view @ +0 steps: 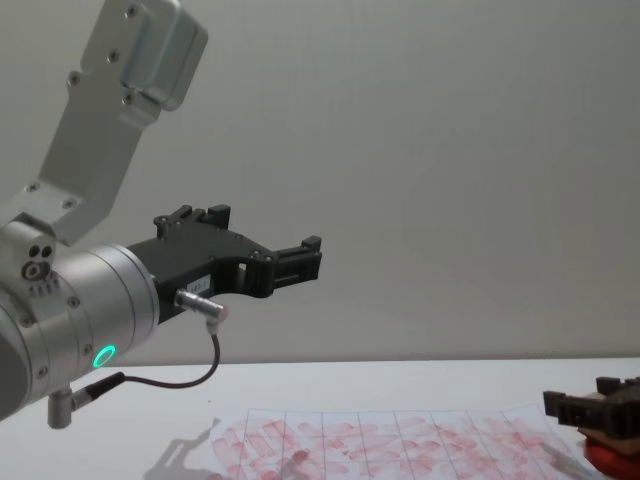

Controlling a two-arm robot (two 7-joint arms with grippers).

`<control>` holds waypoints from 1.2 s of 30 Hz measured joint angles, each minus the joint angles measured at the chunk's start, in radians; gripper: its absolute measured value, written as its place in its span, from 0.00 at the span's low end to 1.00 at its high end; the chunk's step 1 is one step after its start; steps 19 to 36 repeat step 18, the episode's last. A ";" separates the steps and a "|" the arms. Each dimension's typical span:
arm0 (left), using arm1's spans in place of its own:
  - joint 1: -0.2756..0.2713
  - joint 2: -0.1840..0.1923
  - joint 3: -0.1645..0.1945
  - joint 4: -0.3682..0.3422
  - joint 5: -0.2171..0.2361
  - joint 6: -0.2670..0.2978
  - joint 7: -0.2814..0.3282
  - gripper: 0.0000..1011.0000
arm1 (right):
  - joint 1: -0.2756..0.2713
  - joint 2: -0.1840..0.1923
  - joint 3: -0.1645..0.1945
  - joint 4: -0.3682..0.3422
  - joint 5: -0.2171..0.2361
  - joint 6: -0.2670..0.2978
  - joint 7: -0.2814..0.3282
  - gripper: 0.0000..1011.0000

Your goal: Use the one hand to pick up the stamp and affix it onto the A4 paper.

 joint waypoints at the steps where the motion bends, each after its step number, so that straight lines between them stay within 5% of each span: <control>1: 0.000 0.000 0.000 0.000 0.000 0.000 0.000 0.99 | 0.000 0.000 0.000 0.001 0.000 0.000 0.000 0.72; 11: 0.000 0.000 0.000 0.000 0.000 0.000 0.000 0.99 | 0.001 -0.001 -0.001 0.002 -0.001 0.002 0.001 0.99; 36: 0.000 0.000 0.000 0.000 0.000 0.000 0.000 0.99 | 0.002 -0.002 -0.001 0.003 -0.001 0.003 0.001 0.99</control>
